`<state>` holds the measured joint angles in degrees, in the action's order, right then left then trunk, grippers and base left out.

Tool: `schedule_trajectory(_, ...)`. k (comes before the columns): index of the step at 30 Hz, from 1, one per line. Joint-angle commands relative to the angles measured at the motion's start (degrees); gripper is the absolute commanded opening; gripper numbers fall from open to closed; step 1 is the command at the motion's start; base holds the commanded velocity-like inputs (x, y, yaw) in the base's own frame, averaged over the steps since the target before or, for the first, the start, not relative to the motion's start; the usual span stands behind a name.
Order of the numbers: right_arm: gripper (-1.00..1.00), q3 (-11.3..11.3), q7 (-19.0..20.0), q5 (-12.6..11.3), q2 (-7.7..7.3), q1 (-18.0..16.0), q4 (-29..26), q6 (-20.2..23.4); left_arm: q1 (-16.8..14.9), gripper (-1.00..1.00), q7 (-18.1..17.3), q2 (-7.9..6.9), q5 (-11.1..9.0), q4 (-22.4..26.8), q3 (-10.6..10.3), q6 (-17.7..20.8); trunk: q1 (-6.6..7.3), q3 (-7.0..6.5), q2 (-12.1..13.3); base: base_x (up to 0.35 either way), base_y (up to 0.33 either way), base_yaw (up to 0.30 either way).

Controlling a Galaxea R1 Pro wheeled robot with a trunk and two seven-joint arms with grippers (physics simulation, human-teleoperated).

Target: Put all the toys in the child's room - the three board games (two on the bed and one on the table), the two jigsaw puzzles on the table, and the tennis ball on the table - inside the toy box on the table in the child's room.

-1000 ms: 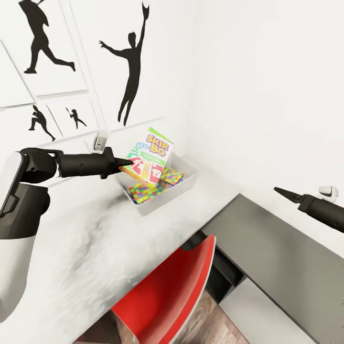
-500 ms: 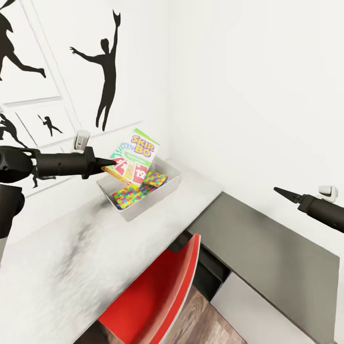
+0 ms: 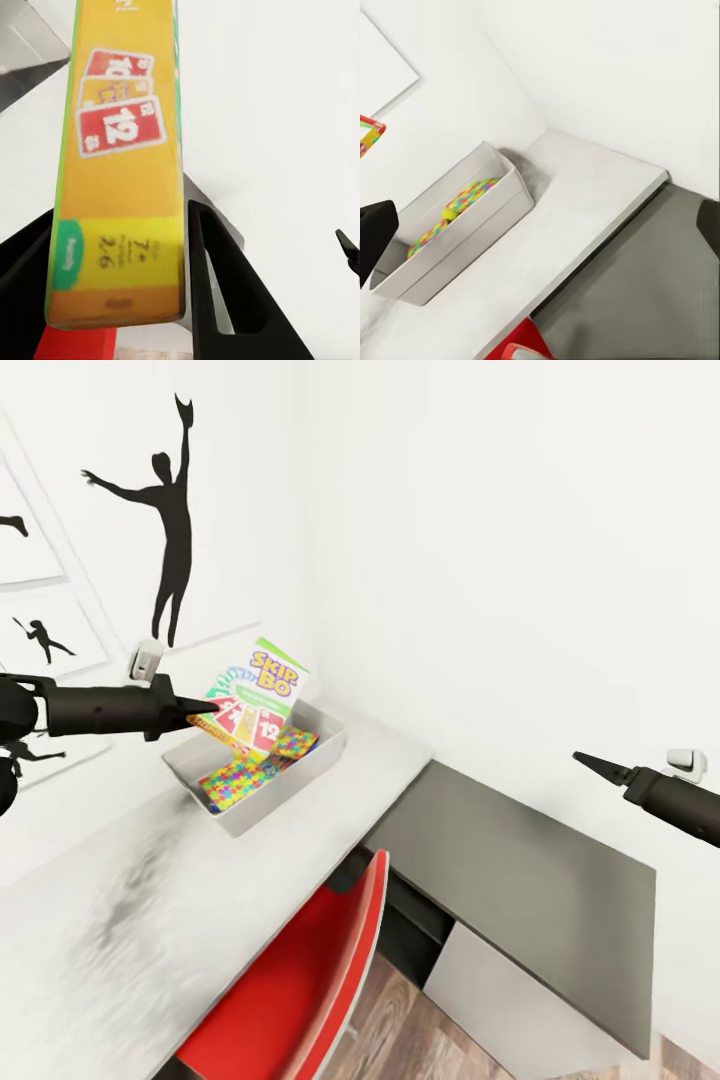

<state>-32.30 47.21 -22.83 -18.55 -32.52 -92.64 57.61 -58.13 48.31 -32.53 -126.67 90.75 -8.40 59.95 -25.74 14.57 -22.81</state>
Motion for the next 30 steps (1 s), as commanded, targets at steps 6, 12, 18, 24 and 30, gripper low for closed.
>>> schedule_trajectory(6, 1.00, 0.0, 0.3, 0.2, 0.05, -0.1, 0.0, 0.2, 2.3, -1.00, 0.6, -3.50, -3.3, 0.0, 0.9, -0.1, -0.04, -0.31, -0.1, 0.000, 0.000, -0.223)
schedule_trajectory(12, 1.00, 0.0, 0.3, 0.2, 0.23, -0.1, 0.0, 0.2, 2.6, -1.00, 0.5, -4.47, -3.9, 0.2, 1.2, -0.1, -0.04, -0.73, -0.1, 0.000, 0.000, -0.223)
schedule_trajectory(18, 1.00, 0.0, 0.3, 0.2, 0.26, -0.1, 0.0, 0.2, 3.4, -1.00, 0.4, -5.27, -3.9, 0.7, 1.2, 0.0, -0.04, -1.16, -0.1, 0.059, 0.111, -0.223)
schedule_trajectory(24, 1.00, 0.0, 0.3, 0.2, 0.27, -0.1, 0.0, 0.2, 4.2, -1.00, 0.4, -5.40, -3.9, 1.1, 1.3, -0.1, -0.04, -1.58, -0.1, 0.035, 0.060, -0.222)
schedule_trajectory(30, 1.00, 0.0, 0.3, 0.2, 0.27, -0.1, 0.0, 0.2, 4.3, -1.00, 0.4, -5.50, -3.9, 1.2, 1.3, -0.1, -0.04, -2.00, -0.1, 0.005, 0.008, -0.222)
